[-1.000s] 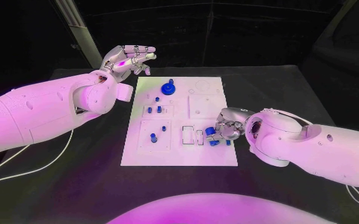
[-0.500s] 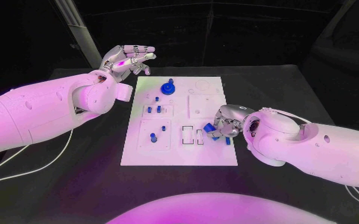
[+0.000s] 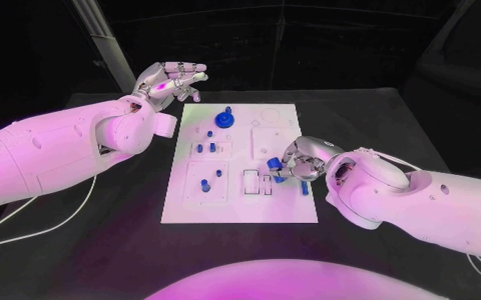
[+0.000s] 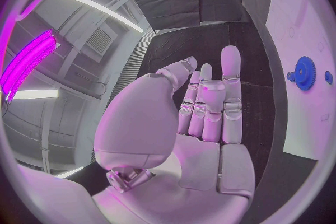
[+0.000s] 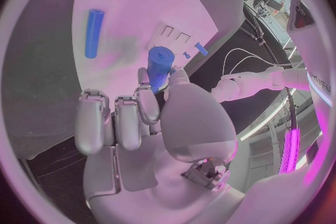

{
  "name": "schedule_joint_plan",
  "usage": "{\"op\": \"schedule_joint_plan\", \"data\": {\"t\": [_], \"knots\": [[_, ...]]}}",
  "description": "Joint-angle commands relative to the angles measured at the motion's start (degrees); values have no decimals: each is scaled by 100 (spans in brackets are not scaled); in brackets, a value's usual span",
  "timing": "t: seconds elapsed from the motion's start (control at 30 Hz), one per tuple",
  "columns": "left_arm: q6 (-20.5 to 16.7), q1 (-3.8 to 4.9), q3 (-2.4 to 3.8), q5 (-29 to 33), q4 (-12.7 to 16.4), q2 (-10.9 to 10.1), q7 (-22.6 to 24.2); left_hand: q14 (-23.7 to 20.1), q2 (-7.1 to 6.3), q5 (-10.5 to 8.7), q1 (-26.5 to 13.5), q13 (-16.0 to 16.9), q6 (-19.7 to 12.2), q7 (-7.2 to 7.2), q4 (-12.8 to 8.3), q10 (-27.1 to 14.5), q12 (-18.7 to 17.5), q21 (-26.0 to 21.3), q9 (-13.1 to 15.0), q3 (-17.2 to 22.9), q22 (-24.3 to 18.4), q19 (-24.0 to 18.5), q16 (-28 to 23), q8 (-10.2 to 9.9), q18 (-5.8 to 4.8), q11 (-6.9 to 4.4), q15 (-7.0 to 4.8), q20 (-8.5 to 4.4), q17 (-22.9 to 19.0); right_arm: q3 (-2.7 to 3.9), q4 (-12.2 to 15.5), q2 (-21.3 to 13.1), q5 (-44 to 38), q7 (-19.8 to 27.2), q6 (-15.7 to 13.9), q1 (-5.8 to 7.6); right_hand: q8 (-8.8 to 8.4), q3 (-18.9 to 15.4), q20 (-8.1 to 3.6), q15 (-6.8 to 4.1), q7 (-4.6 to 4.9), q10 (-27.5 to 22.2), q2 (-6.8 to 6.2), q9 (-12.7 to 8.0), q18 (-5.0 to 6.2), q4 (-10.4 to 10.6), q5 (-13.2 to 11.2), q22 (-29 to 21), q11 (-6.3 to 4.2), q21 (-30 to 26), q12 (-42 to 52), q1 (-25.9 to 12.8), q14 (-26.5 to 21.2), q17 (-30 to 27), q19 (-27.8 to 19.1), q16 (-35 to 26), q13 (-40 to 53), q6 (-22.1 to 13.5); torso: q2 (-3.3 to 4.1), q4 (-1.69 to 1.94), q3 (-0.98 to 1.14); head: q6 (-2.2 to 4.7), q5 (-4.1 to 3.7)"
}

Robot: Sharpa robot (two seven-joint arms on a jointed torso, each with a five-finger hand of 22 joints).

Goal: Assemble the parts on the task board

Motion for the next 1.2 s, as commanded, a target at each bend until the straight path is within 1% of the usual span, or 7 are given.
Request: {"op": "schedule_joint_plan", "data": {"t": [0.03,0.33,0.63,0.8,1.03,1.13,1.2], "knots": [[73,8,4,19,8,5,12,-56,-2,16,7,-5,9,38,-33,-39,18,-19,-9,16,-8,-17,-26,21,33,10,1,7,-10,3,34,25,315,323,-507,8,-10,-11,-10,-52,-132,51,1,10,-102,23,32,154,-2,23,9,-18,398,402,58,11,-5,159,5,4,-1,2,9],[78,8,3,19,11,14,7,-56,-2,16,7,-5,9,38,-33,-39,18,-19,-9,16,-8,-17,-26,21,33,10,1,7,-10,3,-89,328,891,297,210,9,-14,-73,-26,-69,-160,62,105,77,-107,54,40,175,-25,33,-34,-170,395,400,67,11,-19,242,3,2,-12,-11,25],[75,8,2,19,13,25,1,-61,13,23,31,-7,5,37,-53,-49,31,-23,-8,41,-11,-20,-26,26,35,8,0,7,-16,3,-242,619,1070,89,670,10,-1,-104,-38,-84,-185,84,124,122,-107,43,10,174,-45,31,-9,-204,393,395,66,9,20,310,7,13,-13,-35,51],[78,8,2,19,13,28,-2,-63,23,26,44,-8,4,37,-63,-53,38,-23,-8,56,-11,-20,-26,29,36,8,-1,6,-19,3,-318,716,1106,-50,752,11,0,-128,-45,-91,-195,82,125,145,-106,44,-19,173,-53,30,-28,-229,391,388,65,5,12,335,9,7,-11,-36,68],[82,9,2,19,9,38,-3,-65,24,26,46,-9,4,37,-65,-53,39,-23,-8,58,-11,-20,-27,29,36,8,-1,6,-22,3,-448,842,965,-201,574,12,-14,-187,-55,-100,-204,73,136,184,-107,52,-86,176,-61,29,-72,-317,386,366,66,-10,-10,357,13,0,-7,-42,79],[84,9,2,19,6,43,-5,-65,24,26,46,-9,4,37,-65,-53,39,-23,-8,58,-11,-20,-27,29,36,8,-1,6,-22,4,-489,890,826,-256,480,12,-39,-291,-63,-106,-212,73,154,240,-107,49,-443,174,-68,26,-110,-462,383,353,64,-18,-17,373,6,4,-5,-50,81],[86,9,2,19,4,43,-6,-65,24,26,46,-9,4,37,-65,-53,39,-23,-8,58,-11,-20,-27,29,36,8,-1,6,-22,4,-497,906,753,-272,443,12,-58,-397,-67,-107,-215,65,175,279,-106,28,-919,168,-66,20,-152,-627,377,327,61,-36,-36,377,6,4,-6,-50,79]]}}
